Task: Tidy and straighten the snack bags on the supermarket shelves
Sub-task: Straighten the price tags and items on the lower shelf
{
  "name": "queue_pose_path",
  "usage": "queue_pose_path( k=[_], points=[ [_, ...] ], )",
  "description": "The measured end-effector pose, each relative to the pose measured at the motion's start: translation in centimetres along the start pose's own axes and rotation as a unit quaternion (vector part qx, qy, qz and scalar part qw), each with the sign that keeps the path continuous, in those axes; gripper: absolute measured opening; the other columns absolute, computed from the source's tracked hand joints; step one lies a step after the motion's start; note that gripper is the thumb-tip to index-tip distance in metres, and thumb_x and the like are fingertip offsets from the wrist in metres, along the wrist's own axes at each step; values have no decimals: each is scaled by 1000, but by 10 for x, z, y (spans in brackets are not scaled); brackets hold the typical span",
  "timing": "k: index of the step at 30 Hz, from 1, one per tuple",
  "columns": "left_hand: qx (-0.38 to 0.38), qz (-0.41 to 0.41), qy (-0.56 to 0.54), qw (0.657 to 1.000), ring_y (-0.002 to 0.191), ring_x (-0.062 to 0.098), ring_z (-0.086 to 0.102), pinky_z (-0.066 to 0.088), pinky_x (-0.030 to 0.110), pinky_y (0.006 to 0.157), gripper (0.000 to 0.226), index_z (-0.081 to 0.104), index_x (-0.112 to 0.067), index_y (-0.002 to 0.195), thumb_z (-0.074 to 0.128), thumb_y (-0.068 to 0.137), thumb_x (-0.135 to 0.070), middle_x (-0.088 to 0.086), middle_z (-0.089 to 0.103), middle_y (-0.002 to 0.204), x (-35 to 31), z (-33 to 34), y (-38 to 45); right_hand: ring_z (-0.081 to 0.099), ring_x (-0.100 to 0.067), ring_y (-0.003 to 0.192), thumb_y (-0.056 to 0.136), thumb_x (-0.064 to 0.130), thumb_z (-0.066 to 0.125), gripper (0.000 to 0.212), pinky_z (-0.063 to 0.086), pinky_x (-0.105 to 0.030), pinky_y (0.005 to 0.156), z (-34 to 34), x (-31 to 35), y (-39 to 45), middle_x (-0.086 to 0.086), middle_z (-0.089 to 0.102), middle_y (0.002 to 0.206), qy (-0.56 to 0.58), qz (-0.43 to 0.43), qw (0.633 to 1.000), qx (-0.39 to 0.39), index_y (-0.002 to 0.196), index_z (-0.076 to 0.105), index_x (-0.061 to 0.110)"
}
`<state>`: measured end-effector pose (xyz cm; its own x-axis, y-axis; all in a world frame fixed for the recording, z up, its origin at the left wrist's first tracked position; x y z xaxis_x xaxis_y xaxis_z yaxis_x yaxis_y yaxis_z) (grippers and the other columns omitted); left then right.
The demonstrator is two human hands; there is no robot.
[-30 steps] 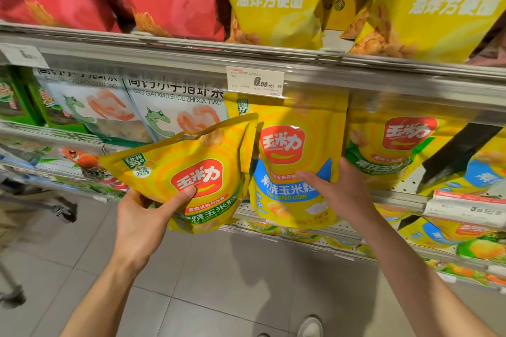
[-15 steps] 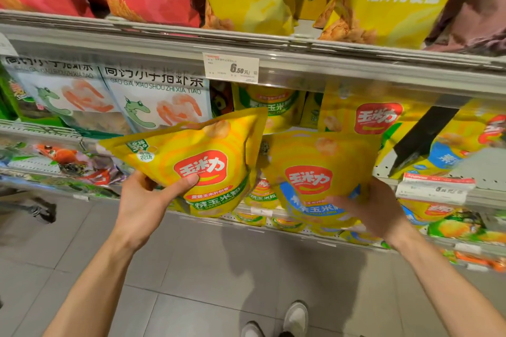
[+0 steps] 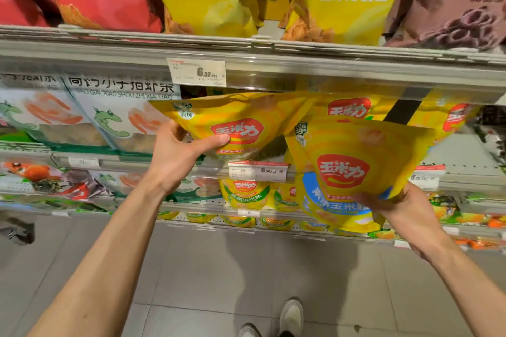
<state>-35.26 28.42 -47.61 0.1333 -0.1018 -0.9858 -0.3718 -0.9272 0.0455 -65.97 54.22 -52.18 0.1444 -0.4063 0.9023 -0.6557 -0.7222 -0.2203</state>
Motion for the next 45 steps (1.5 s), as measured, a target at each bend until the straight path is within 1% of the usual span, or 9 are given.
queue_pose_path(
  k=[7,11,16,19,23,28,33,41,45],
  points=[
    [26,-43,-27,998,101,20,75,61,29,83,44,71,-3,113,87,72,-10,4,79,106,19,19,21,48,-25,55,73,22,88,33,39,-38,57,0,-3,1,-34,59,66,12,8,1000,-18,78,66,-2],
    [36,-74,-12,997,106,17,73,57,42,99,66,67,-8,121,92,62,-26,2,77,114,28,19,32,49,-25,55,71,26,89,39,39,-39,56,2,-4,3,-33,60,66,14,14,1000,-22,78,65,-3],
    [3,-32,25,999,114,8,67,54,28,95,97,50,-20,135,97,54,-46,-5,69,125,15,21,33,54,-19,52,71,23,89,31,40,-30,54,8,2,3,-16,66,60,15,5,1000,-17,83,68,4],
    [-11,-18,42,999,105,0,68,55,20,88,90,51,-21,133,92,58,-49,-10,71,117,6,31,29,59,0,48,75,14,89,26,43,-23,53,13,5,2,10,70,60,12,-10,1000,-16,91,68,14],
    [-30,-10,48,998,89,-14,66,52,5,69,66,55,-17,127,85,74,-42,-13,69,107,8,42,29,56,0,45,78,14,86,22,40,-14,46,16,9,4,10,66,53,9,-24,1000,-9,85,66,11],
    [-43,1,60,997,97,1,72,61,27,84,57,64,-26,123,81,76,-53,-13,75,106,15,45,38,59,2,47,78,13,87,24,41,-12,45,17,6,6,13,70,59,18,-18,999,-30,93,68,15],
    [-54,-12,90,994,101,5,71,61,37,90,72,60,-24,129,81,72,-64,-11,75,111,16,43,57,62,-4,51,78,19,87,25,43,-30,55,15,-1,4,12,72,63,20,-6,999,-42,94,68,18],
    [-65,-43,56,995,108,9,68,53,27,95,68,59,-18,130,89,74,-42,-9,72,115,1,42,74,71,-33,77,72,20,91,34,48,-36,65,17,-11,3,-1,75,78,-1,15,999,-46,96,67,21],
    [-89,-40,31,995,108,-1,62,51,21,97,81,41,-17,138,90,75,-33,-11,64,121,-1,39,62,68,-2,59,76,10,88,32,46,-17,48,23,-5,4,-1,72,82,9,14,999,-31,98,65,16]
  ],
)
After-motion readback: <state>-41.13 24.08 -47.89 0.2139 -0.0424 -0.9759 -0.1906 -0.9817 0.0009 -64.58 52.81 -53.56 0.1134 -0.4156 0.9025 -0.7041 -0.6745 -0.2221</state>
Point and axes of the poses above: each hand's wrist, its own y-axis towards the middle knuckle, its own z-axis out of the palm, x = y × z, the point moved 3 cm from there along y, towards the middle knuckle
